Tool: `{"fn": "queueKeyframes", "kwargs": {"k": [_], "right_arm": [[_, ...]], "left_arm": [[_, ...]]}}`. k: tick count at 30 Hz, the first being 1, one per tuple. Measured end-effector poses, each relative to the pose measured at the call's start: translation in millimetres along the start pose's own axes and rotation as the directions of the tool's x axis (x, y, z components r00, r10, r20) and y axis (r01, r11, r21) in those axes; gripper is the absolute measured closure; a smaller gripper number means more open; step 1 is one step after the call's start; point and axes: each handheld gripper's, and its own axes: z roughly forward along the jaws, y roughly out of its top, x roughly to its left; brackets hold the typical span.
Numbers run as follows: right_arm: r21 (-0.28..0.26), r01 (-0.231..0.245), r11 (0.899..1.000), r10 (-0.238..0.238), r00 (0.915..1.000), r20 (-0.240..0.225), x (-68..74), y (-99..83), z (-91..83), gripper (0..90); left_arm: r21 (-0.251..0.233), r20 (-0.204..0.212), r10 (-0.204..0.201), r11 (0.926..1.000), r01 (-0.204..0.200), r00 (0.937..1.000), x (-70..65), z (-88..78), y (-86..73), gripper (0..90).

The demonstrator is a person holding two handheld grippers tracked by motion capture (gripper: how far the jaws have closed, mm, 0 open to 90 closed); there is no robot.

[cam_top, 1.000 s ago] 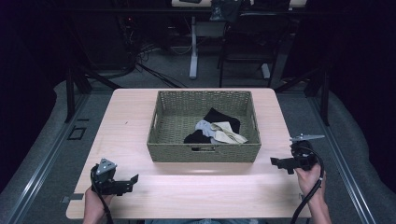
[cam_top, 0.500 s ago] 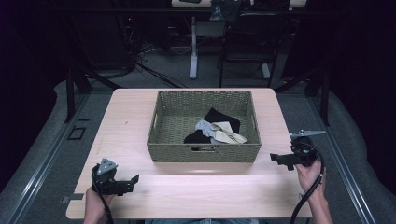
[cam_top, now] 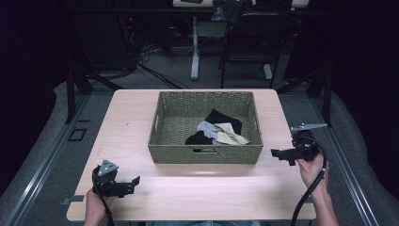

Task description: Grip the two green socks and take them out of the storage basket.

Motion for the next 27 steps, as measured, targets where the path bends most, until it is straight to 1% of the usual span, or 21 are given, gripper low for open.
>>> {"fn": "queueKeyframes", "kwargs": {"k": [3,5,8,9,10,11,12,14,15,16,17,18,19,20,21,22,23,24,25,26,27], "right_arm": [[0.003,0.016,1.0,-0.016,0.9999,0.004,1.3,6.3,-5.1,0.4],[0.0,0.018,1.0,-0.018,0.9998,-0.001,2.2,8.7,-6.7,0.5],[-0.007,0.033,0.999,-0.033,0.9994,0.0,6.4,20.0,-12.0,0.8],[-0.007,0.033,0.999,-0.033,0.9994,0.0,6.4,20.0,-12.0,0.8],[-0.011,0.043,0.999,-0.043,0.9991,-0.005,9.4,26.7,-14.9,0.8],[-0.011,0.043,0.999,-0.043,0.9991,-0.005,9.4,26.7,-14.9,0.8],[-0.018,0.045,0.999,-0.046,0.9989,-0.008,11.4,30.0,-15.9,0.8],[-0.018,0.072,0.997,-0.072,0.9974,-0.009,18.7,41.5,-18.2,0.8],[-0.018,0.072,0.997,-0.072,0.9974,-0.009,18.7,41.5,-18.2,0.8],[-0.017,0.089,0.996,-0.089,0.9959,-0.011,24.0,50.2,-19.1,0.9],[-0.018,0.096,0.995,-0.096,0.9953,-0.013,26.8,54.7,-19.2,0.8],[-0.018,0.096,0.995,-0.096,0.9953,-0.013,26.8,54.7,-19.2,0.8],[-0.018,0.103,0.995,-0.103,0.9946,-0.015,29.4,59.3,-19.2,0.8],[-0.015,0.116,0.993,-0.116,0.9931,-0.016,34.5,68.3,-18.2,0.8],[-0.015,0.116,0.993,-0.116,0.9931,-0.016,34.5,68.3,-18.2,0.8],[-0.003,0.126,0.992,-0.127,0.9918,-0.02,39.6,77.4,-14.5,0.8],[-0.003,0.126,0.992,-0.127,0.9918,-0.02,39.6,77.4,-14.5,0.8],[0.002,0.138,0.99,-0.138,0.9902,-0.023,43.2,83.6,-10.6,0.8],[0.002,0.138,0.99,-0.138,0.9902,-0.023,43.2,83.6,-10.6,0.8],[0.014,0.15,0.989,-0.15,0.9884,-0.027,47.2,89.7,-5.6,0.8],[0.014,0.15,0.989,-0.15,0.9884,-0.027,47.2,89.7,-5.6,0.8]], "left_arm": [[-0.001,-0.001,0.001,1.0,-0.001,1.0,-0.1,-0.1,0.1,0.0],[-0.001,-0.001,0.0,1.0,0.0,1.0,-0.2,0.0,0.2,0.0],[0.0,0.0,0.004,1.0,-0.004,1.0,-0.4,0.6,0.3,0.0],[0.0,0.001,0.004,1.0,-0.004,1.0,-0.4,0.7,0.3,0.0],[0.0,0.001,0.004,1.0,-0.004,1.0,-0.7,0.6,0.3,0.0],[0.0,0.001,0.004,1.0,-0.004,1.0,-0.7,0.6,0.3,0.0],[0.0,0.002,0.005,1.0,-0.005,1.0,-0.8,0.3,0.3,0.0],[-0.001,0.002,0.003,1.0,-0.003,1.0,-0.9,0.0,0.2,0.0],[-0.001,0.002,0.003,1.0,-0.003,1.0,-0.9,0.0,0.2,0.0],[-0.001,0.003,0.002,1.0,-0.002,1.0,-0.6,0.5,0.1,0.0],[0.0,0.003,0.003,1.0,-0.003,1.0,-0.5,0.6,0.2,0.0],[0.0,0.003,0.003,1.0,-0.003,1.0,-0.5,0.6,0.2,0.0],[-0.001,0.003,0.003,1.0,-0.003,1.0,-0.5,0.6,0.2,0.0],[-0.003,0.001,0.002,1.0,-0.002,1.0,-0.4,0.1,0.3,0.0],[-0.003,0.001,0.002,1.0,-0.002,1.0,-0.4,0.1,0.3,0.0],[-0.002,0.001,-0.001,1.0,0.001,1.0,-0.5,0.5,0.1,0.0],[-0.002,0.001,-0.001,1.0,0.001,1.0,-0.5,0.5,0.1,0.0],[-0.001,0.003,0.0,1.0,0.0,1.0,-0.3,0.3,0.2,0.0],[-0.002,0.001,0.0,1.0,0.0,1.0,-0.5,0.4,0.1,0.0],[-0.004,0.003,0.001,1.0,-0.001,1.0,-0.6,0.1,0.0,0.0],[-0.004,0.003,0.001,1.0,-0.001,1.0,-0.6,0.1,0.0,0.0]]}}
